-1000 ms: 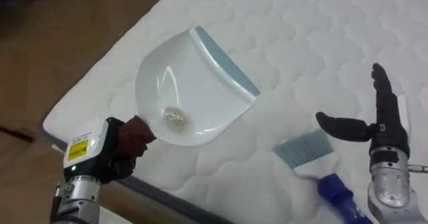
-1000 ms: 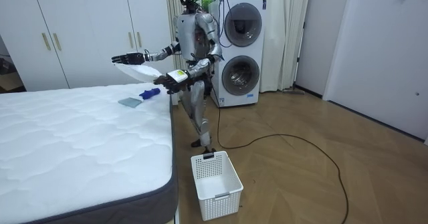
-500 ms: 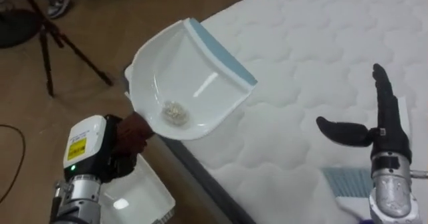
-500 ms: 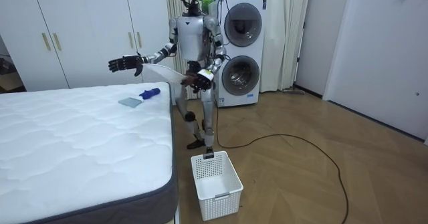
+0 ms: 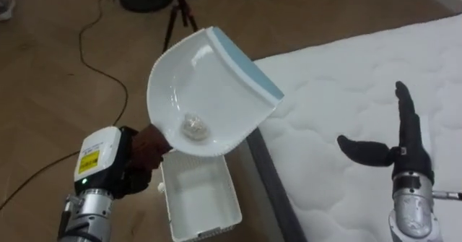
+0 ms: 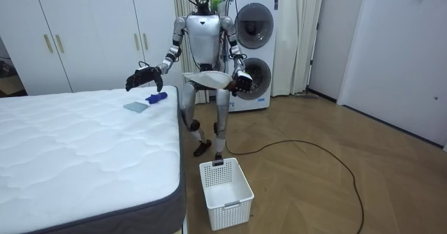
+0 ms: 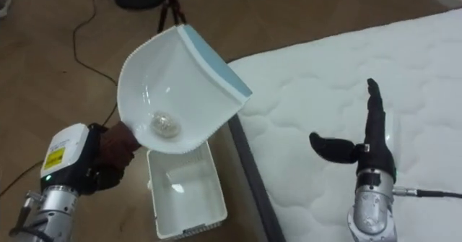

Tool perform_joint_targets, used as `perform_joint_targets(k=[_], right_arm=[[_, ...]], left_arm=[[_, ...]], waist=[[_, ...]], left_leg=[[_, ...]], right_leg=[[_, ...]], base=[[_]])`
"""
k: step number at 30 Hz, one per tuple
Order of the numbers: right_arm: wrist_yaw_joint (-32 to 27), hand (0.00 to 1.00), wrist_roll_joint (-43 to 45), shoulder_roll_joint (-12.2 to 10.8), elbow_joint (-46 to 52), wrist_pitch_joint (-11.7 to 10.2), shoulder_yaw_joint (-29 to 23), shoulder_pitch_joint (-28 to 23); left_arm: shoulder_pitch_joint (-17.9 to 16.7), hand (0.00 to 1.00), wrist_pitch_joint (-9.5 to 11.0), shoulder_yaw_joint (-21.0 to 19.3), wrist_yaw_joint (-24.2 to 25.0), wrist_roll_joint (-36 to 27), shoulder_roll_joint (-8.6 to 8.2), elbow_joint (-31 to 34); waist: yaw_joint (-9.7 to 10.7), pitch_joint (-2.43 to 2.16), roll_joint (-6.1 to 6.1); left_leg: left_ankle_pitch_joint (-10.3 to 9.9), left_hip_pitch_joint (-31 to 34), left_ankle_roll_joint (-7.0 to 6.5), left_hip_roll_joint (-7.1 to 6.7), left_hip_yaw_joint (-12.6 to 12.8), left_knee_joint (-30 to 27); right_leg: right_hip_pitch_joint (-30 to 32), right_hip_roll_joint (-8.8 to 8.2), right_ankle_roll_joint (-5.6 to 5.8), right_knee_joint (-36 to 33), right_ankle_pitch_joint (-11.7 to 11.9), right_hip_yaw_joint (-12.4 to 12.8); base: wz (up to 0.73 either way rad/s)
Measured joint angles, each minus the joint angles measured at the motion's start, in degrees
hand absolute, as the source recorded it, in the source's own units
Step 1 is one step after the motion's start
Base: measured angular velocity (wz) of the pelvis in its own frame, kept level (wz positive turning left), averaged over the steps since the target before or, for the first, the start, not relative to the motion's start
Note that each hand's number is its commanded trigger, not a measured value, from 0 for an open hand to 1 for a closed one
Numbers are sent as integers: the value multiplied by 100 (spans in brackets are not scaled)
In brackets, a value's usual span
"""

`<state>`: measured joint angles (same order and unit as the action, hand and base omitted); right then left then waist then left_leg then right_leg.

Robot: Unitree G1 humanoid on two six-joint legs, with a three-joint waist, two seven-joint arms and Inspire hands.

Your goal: Clean bed

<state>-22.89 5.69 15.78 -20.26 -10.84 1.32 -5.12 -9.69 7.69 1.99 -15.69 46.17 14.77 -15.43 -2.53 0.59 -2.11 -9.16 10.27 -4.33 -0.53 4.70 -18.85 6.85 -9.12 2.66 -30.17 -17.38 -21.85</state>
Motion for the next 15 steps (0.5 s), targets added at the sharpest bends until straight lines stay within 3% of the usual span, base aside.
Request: perform_joint_targets(k=[1, 2, 3, 4, 5, 6, 8, 10, 15], right_arm=[[-3, 0, 26, 0, 1, -1, 1, 3], [-25, 0, 72, -2, -6, -1, 1, 6], [-29, 0, 172, -11, -37, 9, 25, 6], [-30, 0, 185, -6, -39, 17, 33, 3], [-58, 0, 194, 2, -59, 39, 15, 7], [-90, 0, 201, 2, -60, 40, 9, 43], [-66, 0, 282, 4, -62, 39, 27, 54], [-23, 0, 286, 16, -123, 45, 36, 54], [9, 0, 210, 11, -160, 95, 367, 69]], left_arm=[[0, 100, -10, 28, 11, -39, 1, -16], [-1, 100, -21, 86, 19, -64, -1, -39], [-2, 100, -22, 129, 30, -79, 32, -45], [-4, 100, -23, 154, 38, -100, 37, -63], [-10, 100, -22, 241, 75, -147, 22, -84], [7, 100, -2, 270, 93, -154, 25, -79], [27, 100, -3, 267, 100, -155, 40, -119], [144, 100, -7, 267, 103, -171, 43, -359], [554, 100, -47, 269, 126, -182, 142, -964]], waist=[[69, -4, -8], [138, 2, -23], [227, -5, -96], [264, 5, -115], [344, -54, -60], [350, -58, 17], [358, -27, 94], [333, -13, 126], [195, 42, 57]], left_leg=[[8, 2, 14, -20, -106, -13], [7, 11, 46, -63, -320, -81], [-9, 18, 98, -166, -539, -124], [-23, 50, 128, -236, -634, -172], [-46, 137, 163, -206, -553, -227], [-56, 177, 186, -146, -529, -229], [-53, 230, 204, -113, -523, -219], [-53, 275, 204, -109, -475, -199], [-59, 544, 187, -107, -440, -226]], right_leg=[[108, 62, -16, 179, 45, 178], [288, 169, -18, 632, 253, 638], [363, 350, -27, 943, 690, 1088], [344, 374, -150, 943, 886, 1164], [281, 374, -118, 1005, 783, 1063], [239, 408, -148, 1099, 783, 911], [186, 425, -244, 1138, 799, 748], [194, 449, -253, 1093, 745, 792], [417, 435, -232, 1041, 661, 871]], base=[[107], [115], [122], [121], [98], [80], [59], [45], [16]])
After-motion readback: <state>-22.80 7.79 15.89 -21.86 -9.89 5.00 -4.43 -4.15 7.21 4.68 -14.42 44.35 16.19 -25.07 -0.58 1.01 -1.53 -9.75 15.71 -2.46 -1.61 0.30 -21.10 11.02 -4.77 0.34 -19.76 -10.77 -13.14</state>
